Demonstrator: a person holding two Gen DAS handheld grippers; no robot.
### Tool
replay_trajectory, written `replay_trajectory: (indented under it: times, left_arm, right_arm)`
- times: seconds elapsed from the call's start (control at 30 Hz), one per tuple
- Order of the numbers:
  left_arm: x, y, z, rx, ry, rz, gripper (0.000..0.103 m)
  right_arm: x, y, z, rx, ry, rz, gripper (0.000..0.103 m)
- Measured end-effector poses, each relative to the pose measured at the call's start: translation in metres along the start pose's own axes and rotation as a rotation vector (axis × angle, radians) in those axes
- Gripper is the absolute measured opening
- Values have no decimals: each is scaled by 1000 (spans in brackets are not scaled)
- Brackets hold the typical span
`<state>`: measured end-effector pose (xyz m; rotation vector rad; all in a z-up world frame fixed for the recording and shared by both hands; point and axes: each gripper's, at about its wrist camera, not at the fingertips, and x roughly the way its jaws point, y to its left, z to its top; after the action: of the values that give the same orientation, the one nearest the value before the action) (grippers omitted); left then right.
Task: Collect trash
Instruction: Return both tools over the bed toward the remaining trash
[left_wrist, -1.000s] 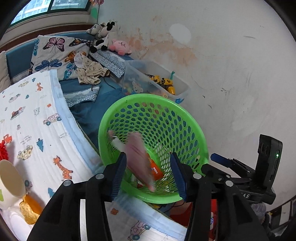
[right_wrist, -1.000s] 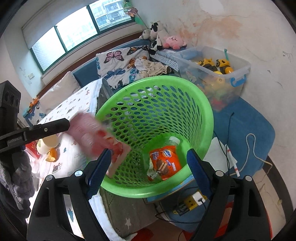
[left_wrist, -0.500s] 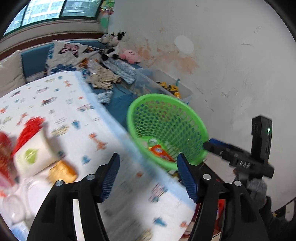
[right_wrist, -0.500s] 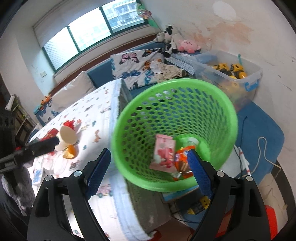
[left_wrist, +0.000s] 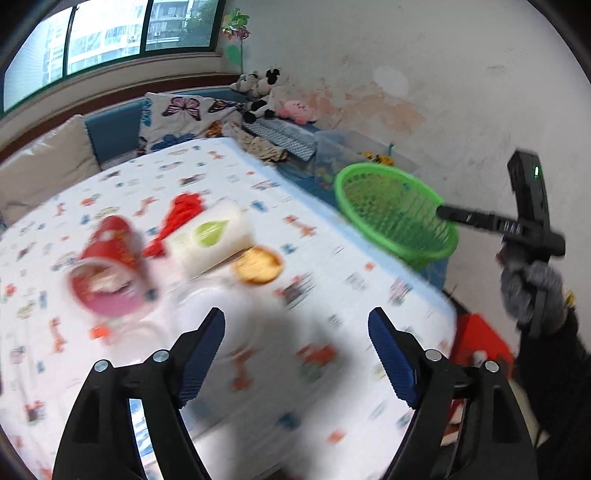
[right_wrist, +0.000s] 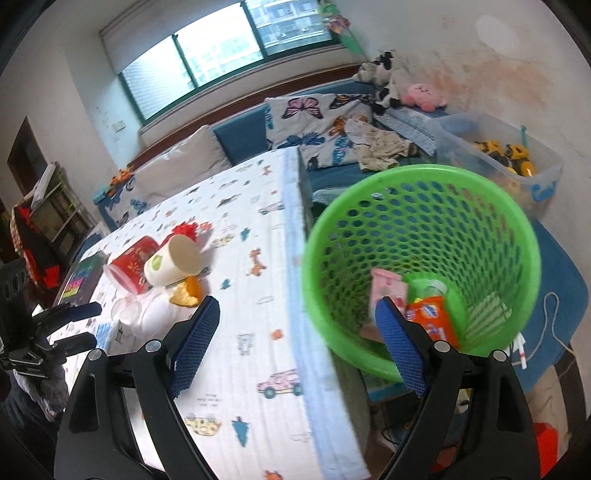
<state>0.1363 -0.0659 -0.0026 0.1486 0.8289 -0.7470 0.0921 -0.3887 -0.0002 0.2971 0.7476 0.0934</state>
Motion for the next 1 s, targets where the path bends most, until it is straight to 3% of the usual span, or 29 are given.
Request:
replay_trajectory:
  times: [0.13, 0.4, 0.73, 1.0]
  left_arm:
    - [-12, 21, -18, 47, 42, 48, 80]
    - [-16, 53, -39, 105, 99, 64, 80]
    - [-2, 68, -40, 216, 142, 18, 81]
    - [5, 73, -45, 226, 168, -10, 81]
  right_arm:
    - [8, 19, 1, -23, 10, 16, 86]
    - [25, 51, -2, -47, 48, 51, 87]
    - [40, 83, -7, -89, 87, 69, 87]
    - [47, 93, -9, -102, 101, 77, 87]
